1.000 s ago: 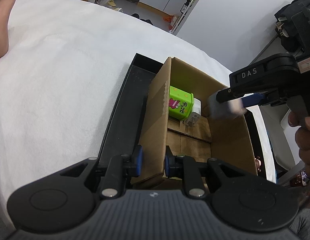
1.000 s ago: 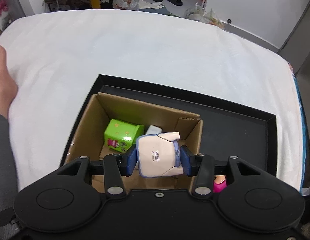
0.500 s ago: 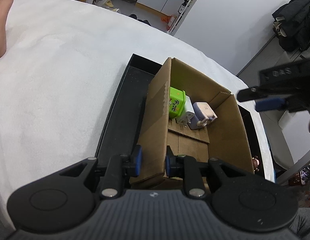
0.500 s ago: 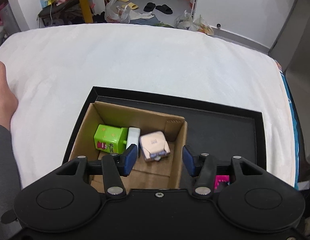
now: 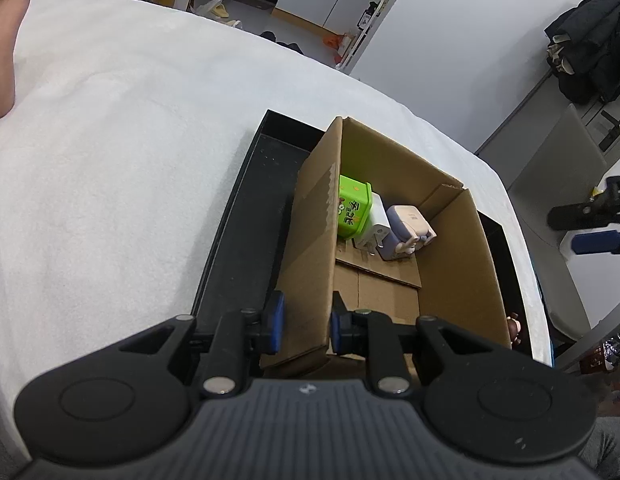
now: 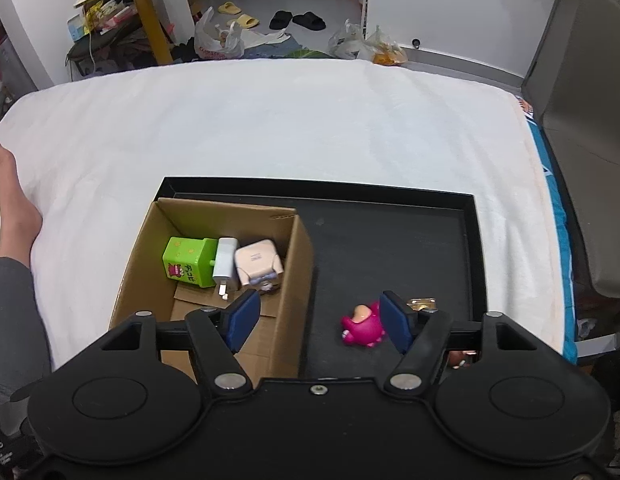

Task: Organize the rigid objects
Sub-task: 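Carry the white square figure into the cardboard box and release, then withdraw the right gripper from the box back over the toys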

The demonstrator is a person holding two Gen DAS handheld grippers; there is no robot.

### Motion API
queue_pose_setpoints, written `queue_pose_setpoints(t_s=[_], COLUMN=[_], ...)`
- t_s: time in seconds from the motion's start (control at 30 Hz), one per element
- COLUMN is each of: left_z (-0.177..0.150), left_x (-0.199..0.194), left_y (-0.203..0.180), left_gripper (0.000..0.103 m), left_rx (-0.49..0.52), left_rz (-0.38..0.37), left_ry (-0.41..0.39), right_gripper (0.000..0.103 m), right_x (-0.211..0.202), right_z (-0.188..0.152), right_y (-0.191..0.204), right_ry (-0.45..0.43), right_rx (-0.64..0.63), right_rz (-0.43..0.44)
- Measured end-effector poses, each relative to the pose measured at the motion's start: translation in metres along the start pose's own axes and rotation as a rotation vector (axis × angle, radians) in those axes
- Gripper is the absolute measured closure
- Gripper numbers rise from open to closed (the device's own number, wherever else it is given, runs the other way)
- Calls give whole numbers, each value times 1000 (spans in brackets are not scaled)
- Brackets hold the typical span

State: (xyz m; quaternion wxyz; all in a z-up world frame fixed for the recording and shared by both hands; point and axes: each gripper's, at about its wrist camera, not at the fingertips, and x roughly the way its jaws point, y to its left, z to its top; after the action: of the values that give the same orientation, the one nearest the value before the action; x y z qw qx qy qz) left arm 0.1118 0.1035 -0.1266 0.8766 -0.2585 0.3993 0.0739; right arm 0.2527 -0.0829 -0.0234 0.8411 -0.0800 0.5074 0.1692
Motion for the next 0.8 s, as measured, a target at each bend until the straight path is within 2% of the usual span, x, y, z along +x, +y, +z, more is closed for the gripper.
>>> queue_pose_setpoints(t_s=[0.2, 0.5, 0.8], left_z=[-1, -1, -1], left_x=[-1, -2, -2], left_y=[-1, 0, -1], left_gripper=[82, 82, 82], left_rx=[0, -1, 5], left_rz=[2, -1, 6], left_ry=[-2, -9, -17], right_gripper=[34, 34, 34], right_x=[-10, -10, -5], right_z=[-3, -14, -33], right_y=[-18, -45, -76], right_ry=[-28, -17, -2], right_rx=[39, 78, 146], right_rz=[18, 35, 0])
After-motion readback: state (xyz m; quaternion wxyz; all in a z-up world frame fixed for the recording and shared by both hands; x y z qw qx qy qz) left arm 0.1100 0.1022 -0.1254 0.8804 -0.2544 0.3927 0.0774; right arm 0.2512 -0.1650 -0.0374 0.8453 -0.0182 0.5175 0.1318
